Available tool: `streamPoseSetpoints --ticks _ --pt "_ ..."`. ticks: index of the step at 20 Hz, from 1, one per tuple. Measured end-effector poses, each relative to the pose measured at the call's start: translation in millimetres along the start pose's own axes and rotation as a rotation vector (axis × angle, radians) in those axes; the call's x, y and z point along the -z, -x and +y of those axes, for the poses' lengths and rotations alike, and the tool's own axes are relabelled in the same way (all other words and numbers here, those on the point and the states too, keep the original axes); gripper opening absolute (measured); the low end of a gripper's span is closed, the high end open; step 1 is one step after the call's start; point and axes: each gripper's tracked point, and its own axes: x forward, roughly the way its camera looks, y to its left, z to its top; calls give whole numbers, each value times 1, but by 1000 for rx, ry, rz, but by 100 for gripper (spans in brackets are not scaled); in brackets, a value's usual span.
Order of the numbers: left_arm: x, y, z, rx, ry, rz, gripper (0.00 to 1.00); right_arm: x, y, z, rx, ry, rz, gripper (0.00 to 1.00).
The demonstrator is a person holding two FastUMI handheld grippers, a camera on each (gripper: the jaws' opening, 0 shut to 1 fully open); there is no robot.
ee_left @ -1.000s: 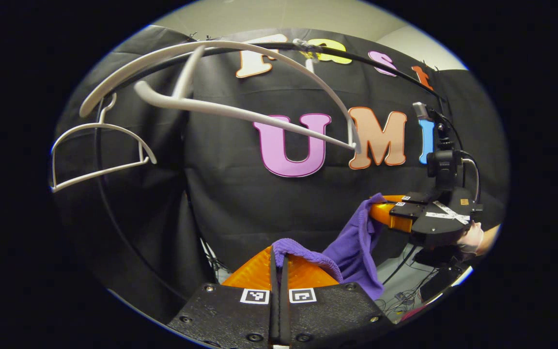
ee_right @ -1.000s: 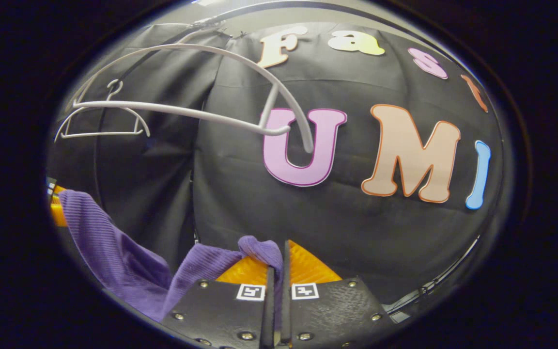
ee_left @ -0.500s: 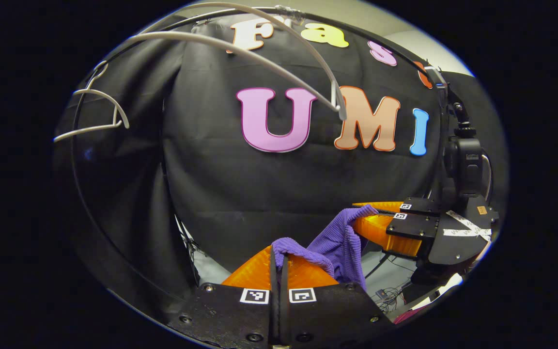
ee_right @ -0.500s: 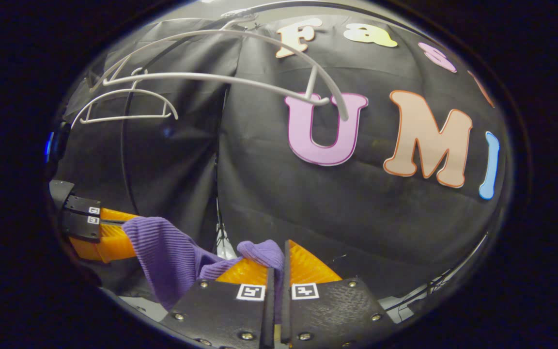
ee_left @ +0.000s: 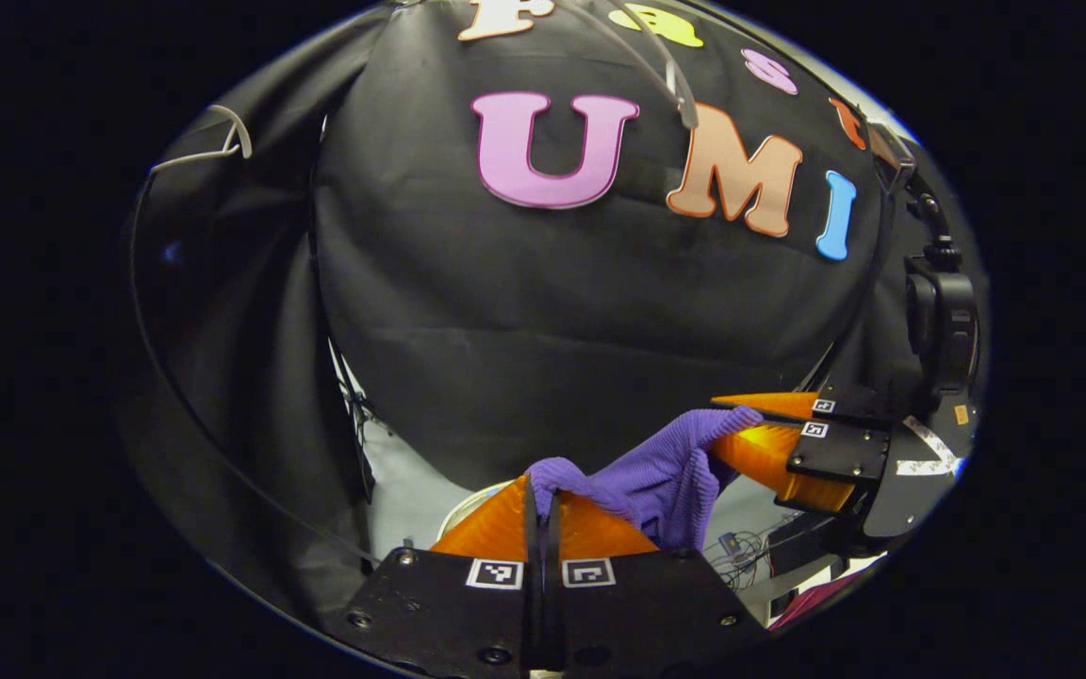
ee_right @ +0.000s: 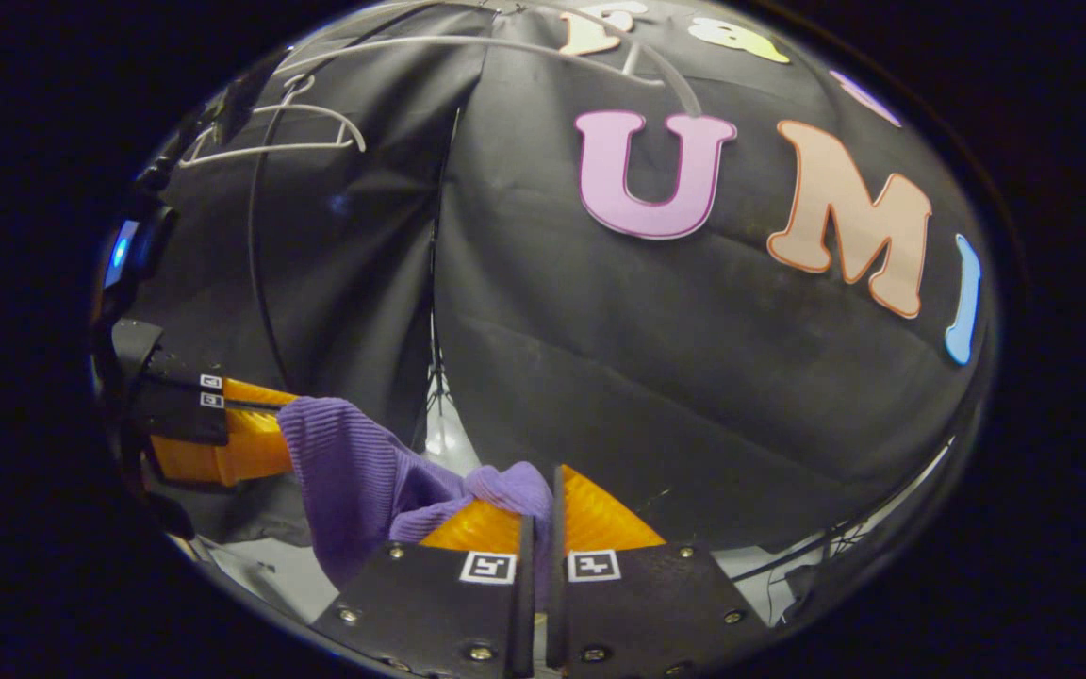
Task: Grasp the clothes on the hanger with both hands and then place them into the laundry hamper below.
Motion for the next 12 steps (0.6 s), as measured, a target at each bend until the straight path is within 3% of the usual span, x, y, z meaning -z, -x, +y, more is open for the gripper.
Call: streamPoseSetpoints --ticks 9,12 --pt "63 -1 7 -54 39 207 3 32 -10 1 -4 13 77 6" --pt "74 -3 9 -63 51 212 22 35 -9 4 -6 20 81 6"
